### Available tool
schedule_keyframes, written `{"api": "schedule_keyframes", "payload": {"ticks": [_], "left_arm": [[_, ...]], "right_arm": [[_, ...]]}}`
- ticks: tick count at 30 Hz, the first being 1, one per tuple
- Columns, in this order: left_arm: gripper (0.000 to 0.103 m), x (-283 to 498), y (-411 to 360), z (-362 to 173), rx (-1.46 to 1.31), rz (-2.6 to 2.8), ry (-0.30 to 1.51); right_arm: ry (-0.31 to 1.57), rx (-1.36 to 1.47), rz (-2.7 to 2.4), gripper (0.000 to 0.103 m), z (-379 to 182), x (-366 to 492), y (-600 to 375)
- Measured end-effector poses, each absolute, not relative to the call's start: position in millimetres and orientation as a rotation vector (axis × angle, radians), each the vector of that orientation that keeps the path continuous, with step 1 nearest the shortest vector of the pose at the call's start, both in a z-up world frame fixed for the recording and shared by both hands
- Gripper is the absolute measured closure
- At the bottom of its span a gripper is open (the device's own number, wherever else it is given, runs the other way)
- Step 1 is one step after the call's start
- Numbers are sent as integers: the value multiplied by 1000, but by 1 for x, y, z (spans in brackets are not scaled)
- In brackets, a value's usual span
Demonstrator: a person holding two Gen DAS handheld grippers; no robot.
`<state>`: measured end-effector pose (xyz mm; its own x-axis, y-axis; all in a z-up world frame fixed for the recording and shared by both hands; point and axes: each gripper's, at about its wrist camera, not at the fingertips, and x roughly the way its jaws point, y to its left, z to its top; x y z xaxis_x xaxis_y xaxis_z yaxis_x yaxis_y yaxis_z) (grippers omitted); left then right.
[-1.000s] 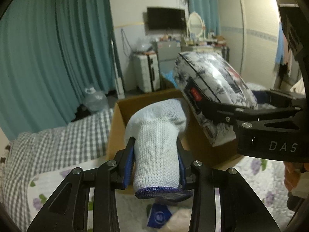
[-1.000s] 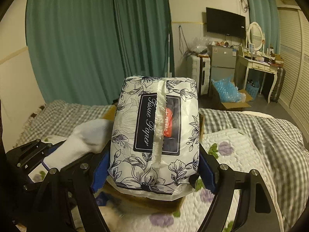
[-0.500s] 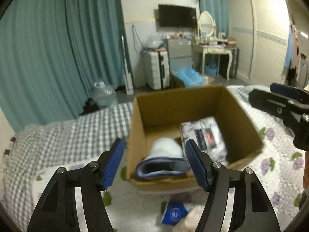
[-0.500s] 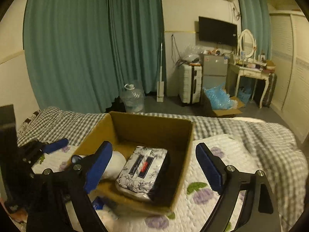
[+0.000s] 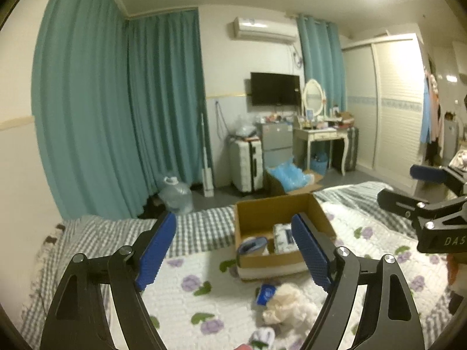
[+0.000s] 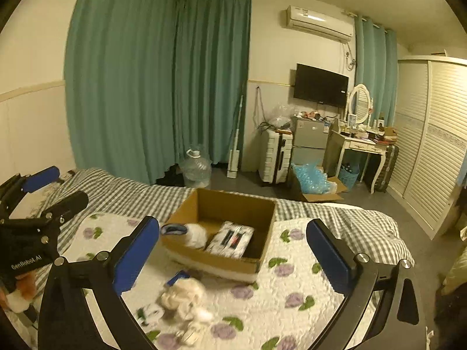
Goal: Organize soft objects
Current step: 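Grasp the white pipe-cleaner figure with the left tool while the right grasps the folded cloth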
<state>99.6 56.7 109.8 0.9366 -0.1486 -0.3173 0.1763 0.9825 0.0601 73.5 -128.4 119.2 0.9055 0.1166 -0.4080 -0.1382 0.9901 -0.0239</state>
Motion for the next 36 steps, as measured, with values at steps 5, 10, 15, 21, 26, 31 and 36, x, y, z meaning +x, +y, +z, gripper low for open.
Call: {"api": "schedule_keyframes", "payload": {"ticks": [5,10,15,21,26,31,36], "left_arm": [[21,82,67,85,71,-160,366],[21,96,63,34,76,-191,498],[21,110,52,-28,107,-218,610],[21,116,45,-82,119,-237,730],[21,125,49,-111,115,-235,801],[24,128,44,-135,127,-260,885],[24,130,37,-144,155,-276,894]], "right_arm": [[472,-61,138,2,87,51,-117],[579,-4,157,2,23,53,-110],[710,25,147,2,-48,73,-111],[845,13,164,18,-108,93,-102],[900,9,196,25,-127,105,-94],[946,-7,205,41,-142,112,-88],[960,-21,199,70,-146,114,-89]]}}
